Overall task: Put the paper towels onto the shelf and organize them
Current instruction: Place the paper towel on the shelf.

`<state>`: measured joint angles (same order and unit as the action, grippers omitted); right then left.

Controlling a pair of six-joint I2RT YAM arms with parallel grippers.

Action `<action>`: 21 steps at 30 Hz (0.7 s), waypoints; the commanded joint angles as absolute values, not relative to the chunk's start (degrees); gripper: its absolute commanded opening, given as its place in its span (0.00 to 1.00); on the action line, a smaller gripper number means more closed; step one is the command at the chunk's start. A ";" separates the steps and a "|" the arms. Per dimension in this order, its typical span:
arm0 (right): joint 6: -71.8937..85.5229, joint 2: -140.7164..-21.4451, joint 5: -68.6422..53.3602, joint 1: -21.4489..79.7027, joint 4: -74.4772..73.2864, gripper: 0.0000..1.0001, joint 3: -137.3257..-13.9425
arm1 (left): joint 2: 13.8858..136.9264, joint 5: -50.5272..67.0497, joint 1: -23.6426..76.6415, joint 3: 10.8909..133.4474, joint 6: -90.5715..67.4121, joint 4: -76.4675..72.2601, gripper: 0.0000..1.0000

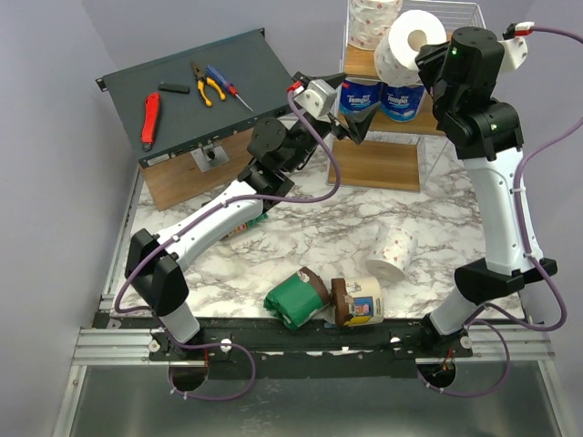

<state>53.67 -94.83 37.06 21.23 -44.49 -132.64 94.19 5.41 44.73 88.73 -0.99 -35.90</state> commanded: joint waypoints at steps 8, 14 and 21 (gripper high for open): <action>53.35 -97.27 37.10 20.31 -39.99 0.35 -131.22 | 98.84 3.69 45.05 94.84 -0.78 -35.99 0.98; 53.43 -97.91 35.48 20.21 -38.97 0.48 -130.59 | 99.54 3.78 45.08 95.45 -1.39 -36.03 0.98; 52.93 -97.98 34.55 20.10 -37.57 0.53 -129.47 | 99.79 3.61 45.00 95.46 -1.63 -34.90 0.98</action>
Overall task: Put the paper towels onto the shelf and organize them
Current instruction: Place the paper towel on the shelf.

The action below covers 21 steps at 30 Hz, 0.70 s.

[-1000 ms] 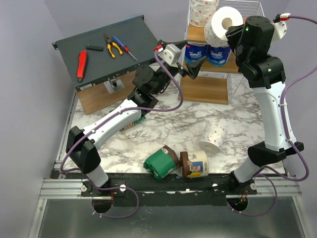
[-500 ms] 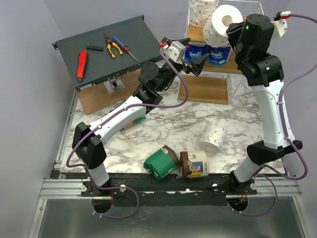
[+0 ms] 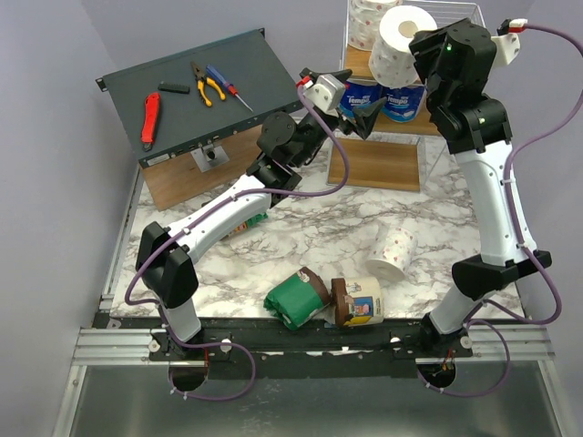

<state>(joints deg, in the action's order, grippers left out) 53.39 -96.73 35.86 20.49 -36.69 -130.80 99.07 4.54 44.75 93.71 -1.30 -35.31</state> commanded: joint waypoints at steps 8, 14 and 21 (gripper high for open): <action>51.71 -98.22 33.41 20.04 -36.40 0.65 -129.34 | 99.96 3.25 45.02 95.45 -1.49 -34.70 0.98; 51.20 -98.39 33.06 19.95 -35.95 0.72 -129.51 | 99.91 2.99 45.00 95.27 -1.49 -34.54 0.98; 49.42 -96.35 33.46 19.69 -33.48 0.76 -126.72 | 99.43 2.83 45.07 95.10 -1.23 -33.41 0.98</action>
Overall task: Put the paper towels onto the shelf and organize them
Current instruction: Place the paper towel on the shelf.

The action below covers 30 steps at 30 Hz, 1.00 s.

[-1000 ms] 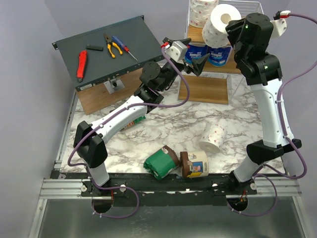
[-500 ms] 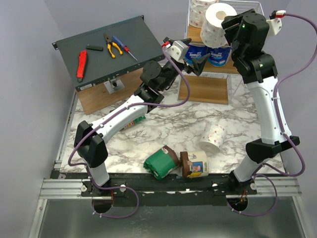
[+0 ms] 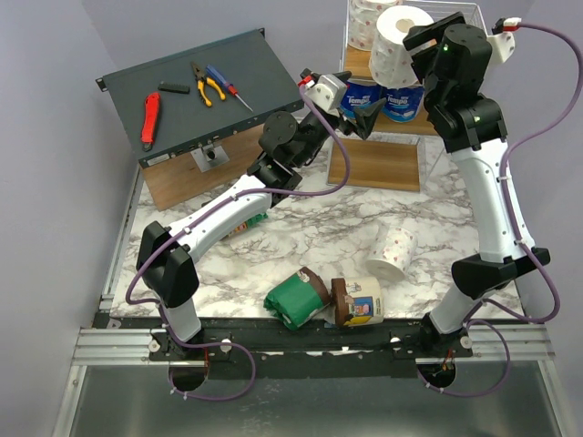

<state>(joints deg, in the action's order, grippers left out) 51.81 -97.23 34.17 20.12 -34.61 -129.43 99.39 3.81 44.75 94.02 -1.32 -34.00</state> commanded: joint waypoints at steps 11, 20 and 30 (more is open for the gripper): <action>47.68 -95.14 31.84 19.42 -30.96 0.87 -125.40 | 99.49 2.99 45.02 95.67 -1.84 -32.88 0.98; 46.23 -94.83 31.04 19.38 -30.09 0.97 -126.12 | 99.08 3.53 45.01 95.41 -1.76 -31.27 0.99; 45.97 -95.88 30.56 19.38 -30.06 0.99 -126.47 | 103.52 3.02 44.95 100.41 -2.19 -32.51 0.98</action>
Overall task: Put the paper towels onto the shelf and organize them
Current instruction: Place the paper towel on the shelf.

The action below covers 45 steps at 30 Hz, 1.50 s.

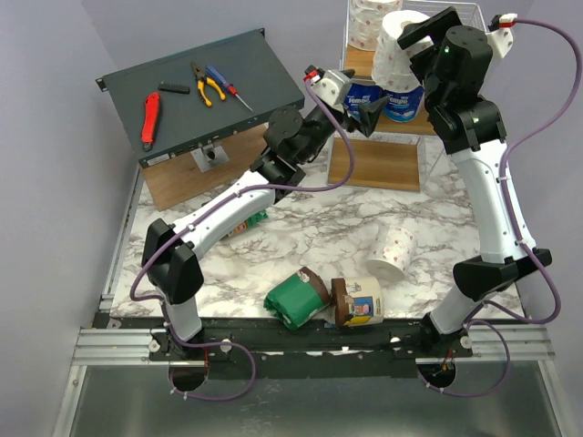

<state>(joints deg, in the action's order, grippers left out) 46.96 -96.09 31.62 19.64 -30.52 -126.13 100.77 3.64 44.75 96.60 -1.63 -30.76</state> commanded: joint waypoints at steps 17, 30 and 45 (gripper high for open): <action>47.42 -91.18 27.50 19.35 -22.88 1.00 -116.14 | 113.70 6.73 42.06 111.54 -4.72 -38.51 0.98; 48.03 -91.63 25.86 19.37 -20.95 1.00 -115.93 | 118.36 8.70 41.97 116.74 -8.03 -35.60 0.97; 49.22 -89.64 23.50 19.42 -18.38 1.00 -112.36 | 123.26 2.89 41.31 124.52 -13.49 -35.01 0.94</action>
